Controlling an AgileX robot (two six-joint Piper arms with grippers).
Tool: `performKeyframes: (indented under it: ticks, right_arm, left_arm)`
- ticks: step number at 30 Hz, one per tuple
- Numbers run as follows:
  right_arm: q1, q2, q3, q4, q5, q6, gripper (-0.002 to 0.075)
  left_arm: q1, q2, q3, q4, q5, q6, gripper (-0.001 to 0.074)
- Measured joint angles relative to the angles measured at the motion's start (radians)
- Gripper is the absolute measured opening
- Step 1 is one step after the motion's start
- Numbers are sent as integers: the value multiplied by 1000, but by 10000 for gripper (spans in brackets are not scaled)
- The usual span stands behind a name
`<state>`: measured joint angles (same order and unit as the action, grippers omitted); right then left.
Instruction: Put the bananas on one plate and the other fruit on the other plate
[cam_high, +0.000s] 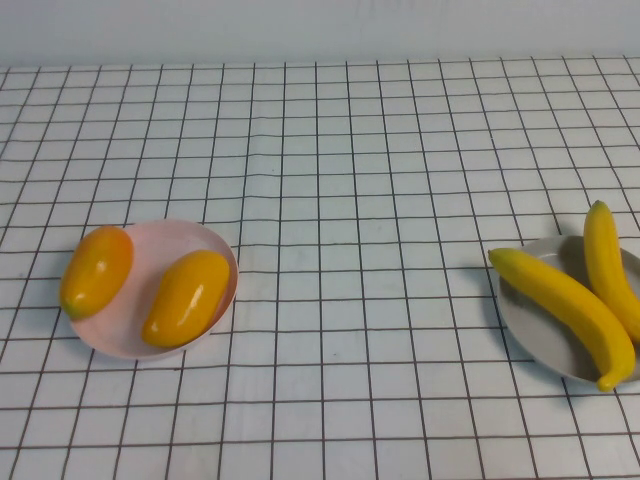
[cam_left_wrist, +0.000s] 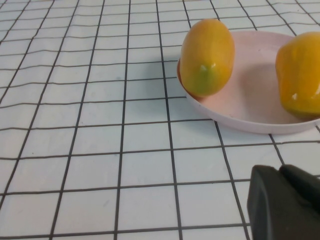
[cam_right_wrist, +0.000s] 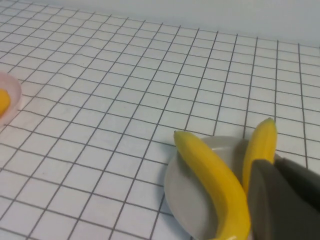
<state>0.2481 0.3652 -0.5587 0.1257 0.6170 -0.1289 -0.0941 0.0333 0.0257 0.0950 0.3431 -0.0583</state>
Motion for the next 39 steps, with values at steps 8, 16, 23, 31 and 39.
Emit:
performKeyframes:
  ticks: [8, 16, 23, 31, 39]
  right_arm:
    - [0, -113, 260, -50, -440, 6, -15]
    - [0, -118, 447, -53, -617, 0, -15]
    - [-33, -206, 559, 7, -677, 0, -15]
    - [-236, -364, 584, 22, -537, 25, -15]
    - [-297, -373, 586, -46, -285, 120, -15]
  left_arm:
    - [0, 0, 0, 0, 0, 0, -4]
    - [0, 0, 0, 0, 0, 0, -4]
    - [0, 0, 0, 0, 0, 0, -4]
    - [0, 0, 0, 0, 0, 0, -4]
    - [0, 0, 0, 0, 0, 0, -4]
